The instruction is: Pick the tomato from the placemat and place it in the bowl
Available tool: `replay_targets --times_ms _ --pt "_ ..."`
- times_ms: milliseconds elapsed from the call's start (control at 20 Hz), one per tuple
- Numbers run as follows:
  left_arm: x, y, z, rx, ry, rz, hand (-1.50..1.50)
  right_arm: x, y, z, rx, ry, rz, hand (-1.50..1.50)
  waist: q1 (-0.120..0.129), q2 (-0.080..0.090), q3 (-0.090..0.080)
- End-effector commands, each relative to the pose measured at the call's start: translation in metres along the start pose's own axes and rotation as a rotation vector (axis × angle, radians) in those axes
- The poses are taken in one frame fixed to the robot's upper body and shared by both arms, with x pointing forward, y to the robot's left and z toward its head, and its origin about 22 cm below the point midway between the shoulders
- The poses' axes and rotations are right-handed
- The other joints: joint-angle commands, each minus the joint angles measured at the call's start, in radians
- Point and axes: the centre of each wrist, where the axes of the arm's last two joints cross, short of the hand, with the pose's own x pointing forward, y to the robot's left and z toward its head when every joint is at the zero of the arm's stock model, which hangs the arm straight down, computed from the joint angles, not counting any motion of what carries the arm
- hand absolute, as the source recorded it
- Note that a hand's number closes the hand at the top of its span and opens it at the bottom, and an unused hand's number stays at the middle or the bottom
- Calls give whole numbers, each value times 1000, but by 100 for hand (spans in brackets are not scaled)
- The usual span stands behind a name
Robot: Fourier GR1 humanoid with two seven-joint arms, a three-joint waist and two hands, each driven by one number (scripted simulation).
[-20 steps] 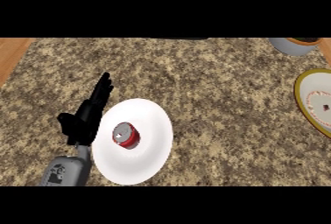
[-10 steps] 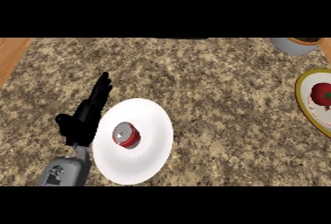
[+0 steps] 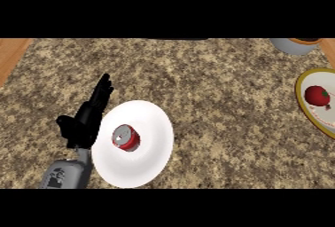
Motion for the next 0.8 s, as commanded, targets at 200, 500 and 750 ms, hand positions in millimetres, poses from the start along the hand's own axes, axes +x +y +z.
replay_targets --times_ms 200,500,750 --pt "5 5 -5 -3 2 -9 0 12 -49 20 13 -1 -258 -150 1 2 1" --pt "-3 -3 -1 0 -15 7 0 5 -51 37 34 14 -374 -150 -3 7 3" --pt "3 11 -5 26 3 7 0 -1 -51 52 69 9 -417 -150 -17 6 6"
